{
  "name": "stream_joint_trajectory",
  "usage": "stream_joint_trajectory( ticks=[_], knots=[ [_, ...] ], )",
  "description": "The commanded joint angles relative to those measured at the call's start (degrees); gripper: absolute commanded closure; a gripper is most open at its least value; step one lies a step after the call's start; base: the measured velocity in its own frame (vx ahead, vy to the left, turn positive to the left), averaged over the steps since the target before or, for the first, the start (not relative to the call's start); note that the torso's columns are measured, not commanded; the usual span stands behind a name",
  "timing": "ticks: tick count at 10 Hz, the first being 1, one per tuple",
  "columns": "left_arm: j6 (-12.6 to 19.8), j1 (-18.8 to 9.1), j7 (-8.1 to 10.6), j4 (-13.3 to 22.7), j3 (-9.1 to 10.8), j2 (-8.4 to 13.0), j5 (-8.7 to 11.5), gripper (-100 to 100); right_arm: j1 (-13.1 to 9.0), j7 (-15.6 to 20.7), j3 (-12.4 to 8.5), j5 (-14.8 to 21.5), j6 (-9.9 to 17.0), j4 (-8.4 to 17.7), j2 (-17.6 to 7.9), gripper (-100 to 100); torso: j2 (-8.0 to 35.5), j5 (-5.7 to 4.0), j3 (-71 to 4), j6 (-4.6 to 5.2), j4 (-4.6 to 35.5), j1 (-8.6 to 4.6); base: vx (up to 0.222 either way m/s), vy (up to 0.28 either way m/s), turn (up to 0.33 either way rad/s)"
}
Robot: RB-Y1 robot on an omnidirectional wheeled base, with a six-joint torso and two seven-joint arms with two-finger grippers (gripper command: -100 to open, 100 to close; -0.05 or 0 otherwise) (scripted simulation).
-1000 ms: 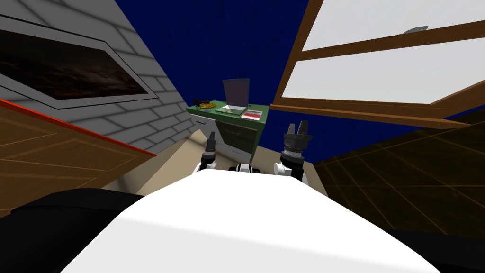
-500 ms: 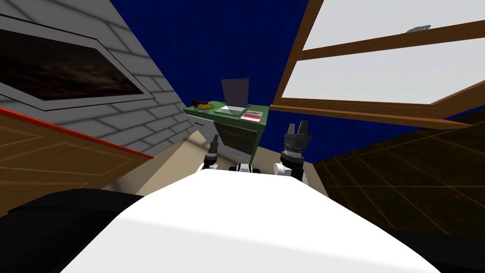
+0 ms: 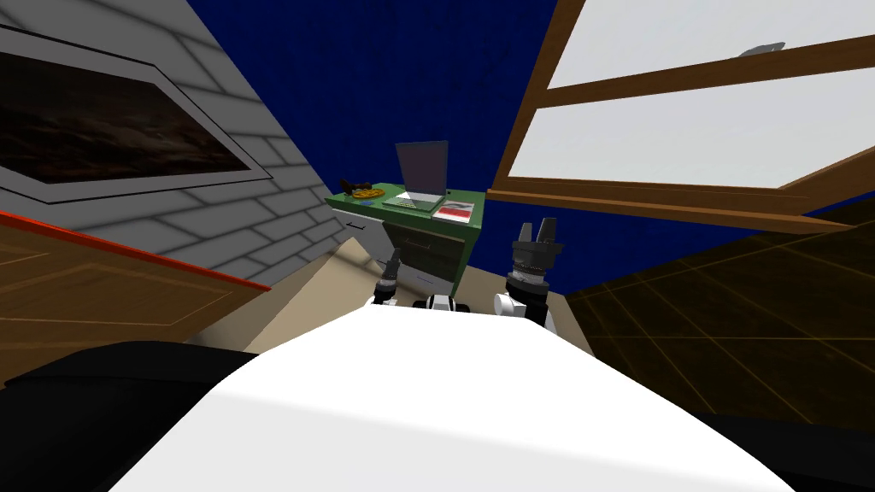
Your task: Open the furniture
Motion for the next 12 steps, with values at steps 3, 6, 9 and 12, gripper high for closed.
stream_joint_trajectory(
  ticks=[3,6,9,12],
  knots=[
    [-3.4,-1.1,-1.69,5.7,-1.04,-0.2,-1.3,-100,0.0,0.0,0.0,0.0,0.0,0.0,0.0,0,0.1,0.0,0.1,0.0,0.0,0.01,0.042,0.015,-0.022],
    [-6.3,-2.2,-3.08,10.5,-1.9,-0.3,-2.4,-100,0.0,0.0,0.0,0.0,0.0,0.0,0.0,0,0.0,0.01,0.0,0.0,0.0,0.01,0.055,0.013,-0.037],
    [-8.9,-3.0,-4.27,14.9,-2.64,-1.2,-3.3,-100,0.0,0.0,0.0,0.0,0.0,0.0,0.0,0,0.0,0.01,0.0,0.0,0.0,0.03,0.059,0.016,-0.031],
    [-10.9,-3.7,-5.27,18.4,-3.26,-3.5,-4.0,-100,0.0,0.0,0.0,0.0,0.0,0.0,0.0,0,0.1,0.0,0.0,0.0,0.0,0.0,0.04,0.017,-0.023]
  ],
)
